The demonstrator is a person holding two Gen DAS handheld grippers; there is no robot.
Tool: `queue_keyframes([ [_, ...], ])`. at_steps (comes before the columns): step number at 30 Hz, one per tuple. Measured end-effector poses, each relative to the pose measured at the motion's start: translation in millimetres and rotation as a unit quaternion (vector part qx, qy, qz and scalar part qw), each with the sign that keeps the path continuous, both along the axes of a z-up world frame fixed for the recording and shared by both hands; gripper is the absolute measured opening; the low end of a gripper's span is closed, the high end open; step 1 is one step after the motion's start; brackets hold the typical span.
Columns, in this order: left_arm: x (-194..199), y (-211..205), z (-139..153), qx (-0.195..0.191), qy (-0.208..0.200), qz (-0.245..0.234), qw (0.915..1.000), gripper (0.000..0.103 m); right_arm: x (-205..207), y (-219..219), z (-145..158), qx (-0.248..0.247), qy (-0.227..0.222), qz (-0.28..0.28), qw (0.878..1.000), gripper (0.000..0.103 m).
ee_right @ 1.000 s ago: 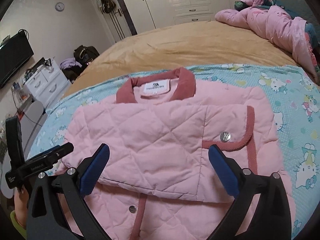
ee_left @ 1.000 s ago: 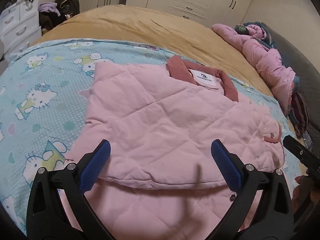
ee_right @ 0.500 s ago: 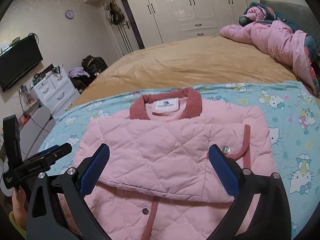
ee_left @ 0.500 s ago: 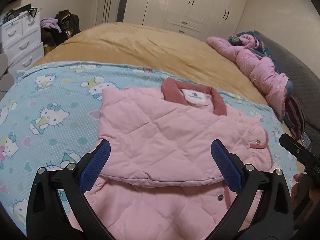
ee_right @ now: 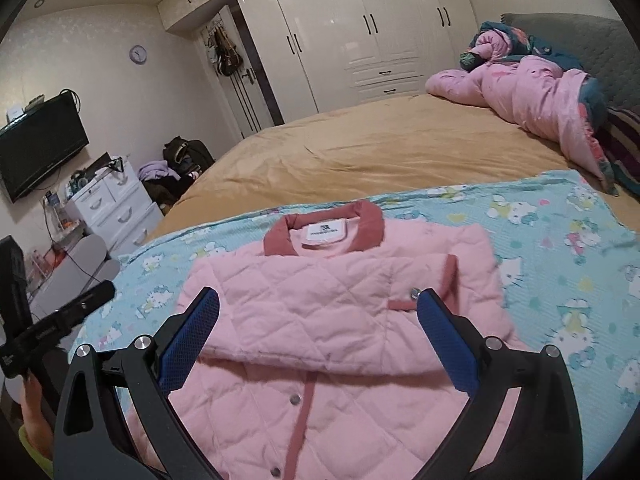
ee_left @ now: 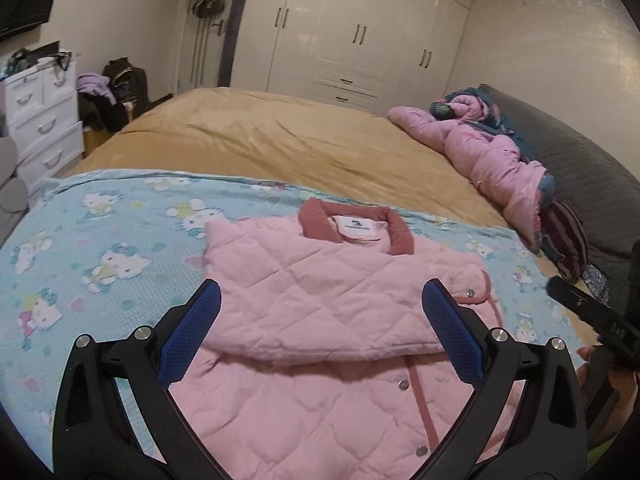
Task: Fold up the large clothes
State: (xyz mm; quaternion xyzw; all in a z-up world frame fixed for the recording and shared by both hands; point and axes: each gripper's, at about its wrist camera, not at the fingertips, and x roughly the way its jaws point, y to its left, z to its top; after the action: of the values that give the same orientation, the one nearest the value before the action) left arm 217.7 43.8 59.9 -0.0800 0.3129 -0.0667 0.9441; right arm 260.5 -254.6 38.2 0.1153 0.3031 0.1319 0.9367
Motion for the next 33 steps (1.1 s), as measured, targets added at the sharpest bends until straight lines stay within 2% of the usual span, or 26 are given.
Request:
queue_keyframes([
  [5, -19.8, 12.3, 6.3, -0.018, -0.001, 0.021, 0.9996, 0.094, -27.9, -7.4, 12.2, 0.003, -0.006, -0.001, 1.0, 0.099],
  [12, -53.7, 15.4, 13.8, -0.024, 0.006, 0.019, 0.9995, 0.094, -62.3, -19.9, 34.4, 0.01, -0.019, -0.005, 1.0, 0.099],
  [22, -98.2, 16.5, 29.9, -0.023, 0.002, 0.019, 0.9996, 0.094, -108.1, -40.7, 49.7, 0.01, -0.024, -0.016, 1.0, 0.099],
  [33, -142.7, 18.2, 48.7, 0.005, -0.01, 0.019, 0.9997, 0.094, -149.2, -59.7, 66.2, 0.005, -0.034, -0.027, 0.999, 0.099],
])
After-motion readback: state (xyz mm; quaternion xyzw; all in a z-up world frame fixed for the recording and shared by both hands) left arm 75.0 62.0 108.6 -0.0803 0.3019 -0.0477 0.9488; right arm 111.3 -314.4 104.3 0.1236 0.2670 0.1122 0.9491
